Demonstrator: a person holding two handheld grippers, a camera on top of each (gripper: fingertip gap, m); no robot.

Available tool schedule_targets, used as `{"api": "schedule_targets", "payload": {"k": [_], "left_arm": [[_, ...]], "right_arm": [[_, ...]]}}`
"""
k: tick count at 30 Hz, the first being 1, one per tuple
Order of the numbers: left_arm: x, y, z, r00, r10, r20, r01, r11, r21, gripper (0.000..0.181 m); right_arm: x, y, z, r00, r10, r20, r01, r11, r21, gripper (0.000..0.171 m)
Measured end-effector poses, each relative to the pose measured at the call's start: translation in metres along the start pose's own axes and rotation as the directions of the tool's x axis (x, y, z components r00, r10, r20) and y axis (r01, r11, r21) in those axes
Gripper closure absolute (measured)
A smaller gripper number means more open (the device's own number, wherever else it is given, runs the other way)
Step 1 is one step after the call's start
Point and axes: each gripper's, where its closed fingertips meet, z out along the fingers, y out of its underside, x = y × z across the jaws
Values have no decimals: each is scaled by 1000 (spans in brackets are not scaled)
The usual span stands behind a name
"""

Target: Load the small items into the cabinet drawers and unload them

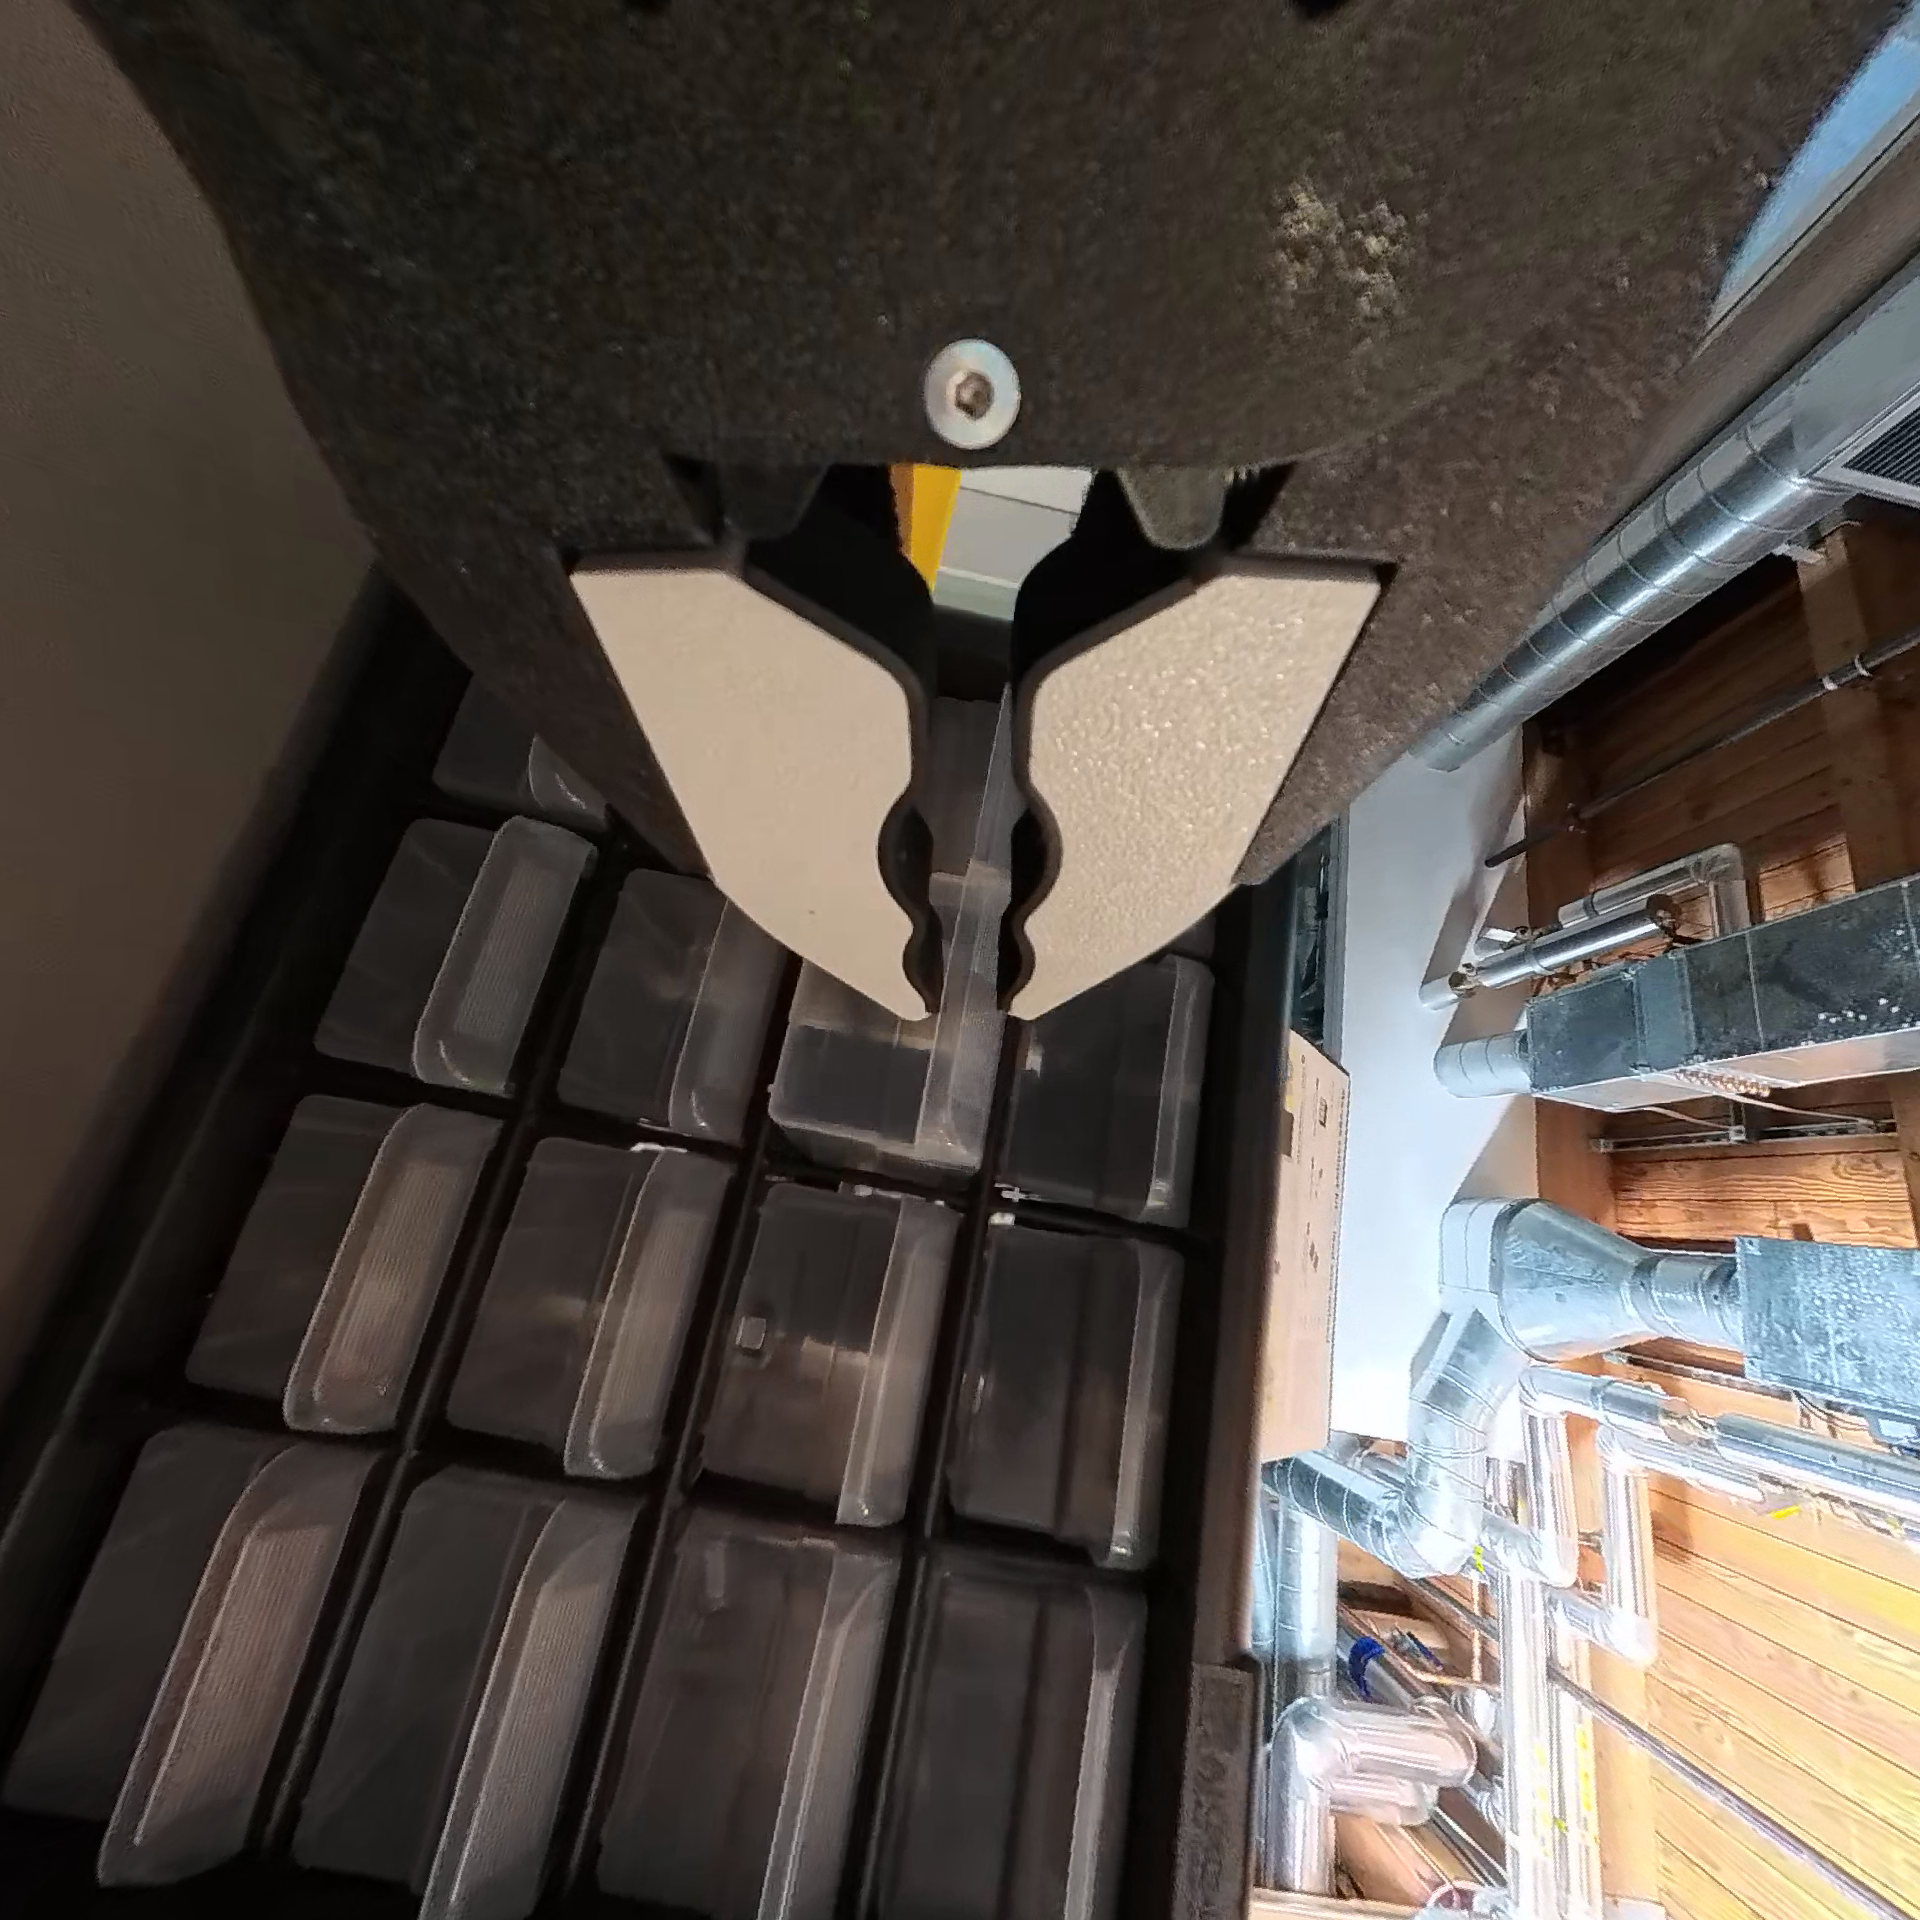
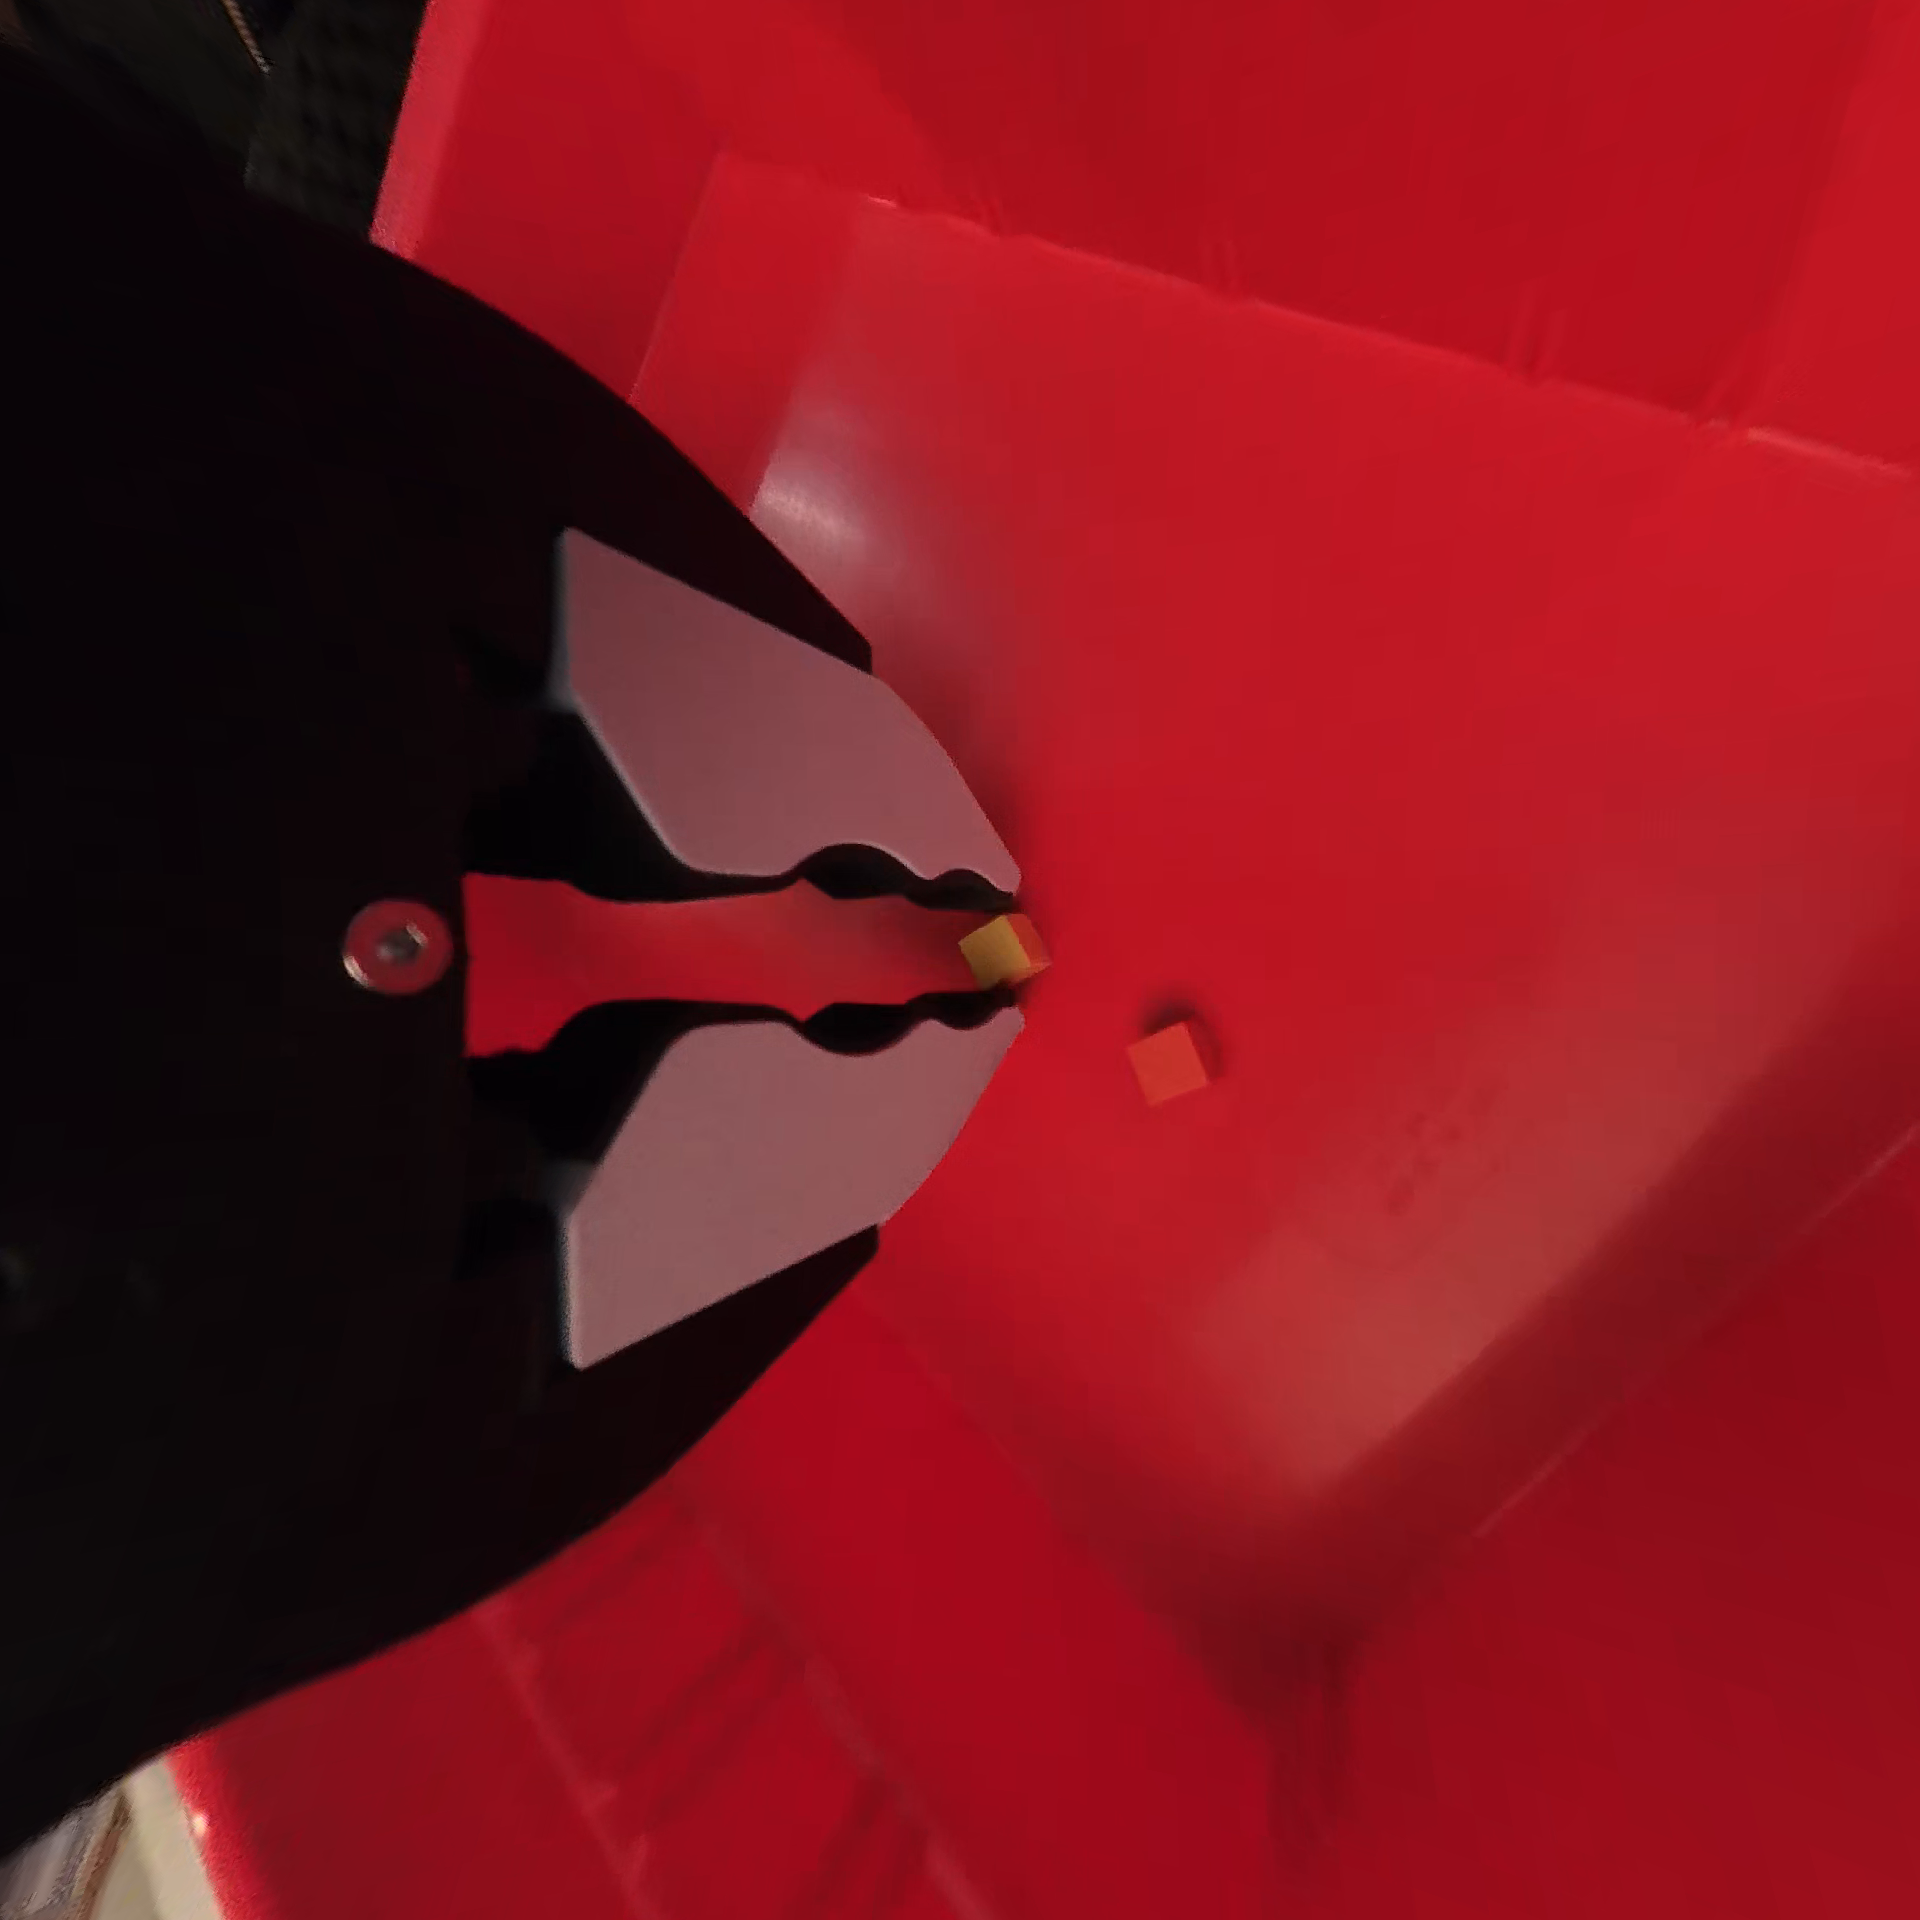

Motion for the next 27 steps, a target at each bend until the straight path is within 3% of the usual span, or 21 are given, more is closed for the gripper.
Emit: {"api": "schedule_targets", "payload": {"k": [7, 14, 20, 22, 27], "left_arm": [[1, 3, 12, 1000, 15, 7, -15, 1000, -9, 172], [2, 5, 23, 1000, 22, 11, -22, 999, -25, 172], [2, 5, 24, 998, 33, 47, -32, 999, -29, 172], [1, 5, 21, 997, 8, 78, -6, 1000, -31, 162], [-2, -28, -1, 994, -13, 109, 5, 997, 76, 156]], "right_arm": [[-6, -5, -24, 1000, -8, 14, 6, 990, 143, 135], [-28, -12, -102, 997, 48, 64, -73, 864, 498, 133], [-35, -4, -127, 999, 33, -27, -11, 817, 577, 133], [-34, -1, -133, 998, 28, -57, 11, 804, 595, 133], [-31, 0, -148, 997, 42, -63, 9, 758, 652, 133]]}}
